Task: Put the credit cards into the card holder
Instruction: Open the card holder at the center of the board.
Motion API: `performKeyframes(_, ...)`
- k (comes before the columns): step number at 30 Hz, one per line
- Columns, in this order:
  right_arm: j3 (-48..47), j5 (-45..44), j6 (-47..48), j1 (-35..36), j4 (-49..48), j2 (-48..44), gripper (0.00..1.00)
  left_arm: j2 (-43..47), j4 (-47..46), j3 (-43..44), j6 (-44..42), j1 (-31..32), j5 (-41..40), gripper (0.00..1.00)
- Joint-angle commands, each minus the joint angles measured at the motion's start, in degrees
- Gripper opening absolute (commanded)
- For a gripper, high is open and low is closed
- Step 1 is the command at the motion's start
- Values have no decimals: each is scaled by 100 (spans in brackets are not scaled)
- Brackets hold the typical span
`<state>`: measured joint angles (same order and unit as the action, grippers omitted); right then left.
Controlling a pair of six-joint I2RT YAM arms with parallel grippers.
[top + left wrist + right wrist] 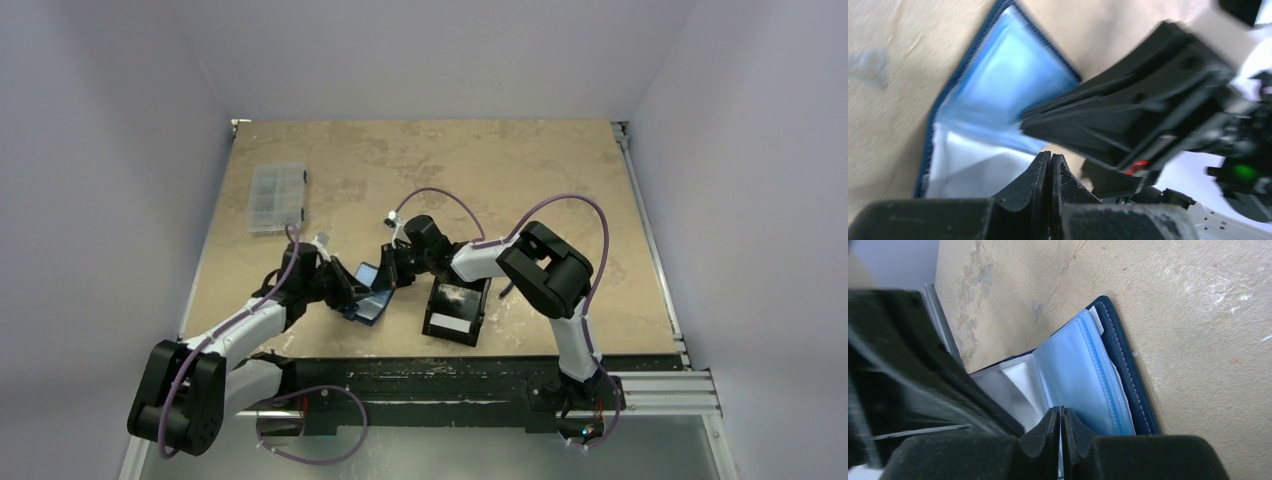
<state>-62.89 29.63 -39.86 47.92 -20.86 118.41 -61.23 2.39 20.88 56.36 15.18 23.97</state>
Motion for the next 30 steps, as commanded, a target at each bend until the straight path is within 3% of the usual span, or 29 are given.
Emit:
performKeyframes(1, 100, -170, 112, -55, 144, -162, 13, -208, -380, -488, -19, 11, 199, 0)
performKeyframes(8, 387, -694, 20, -131, 100, -231, 13, -41, 1226, -329, -152, 11, -1077, 0)
performKeyframes(20, 688, -951, -154, -187, -133, -272, 13, -1620, 1451, 548, -726, 3, -2322, 0)
performKeyframes(30, 824, -1047, 66, -187, 56, -491, 13, -1316, 1829, 772, -999, 3, -2791, 0)
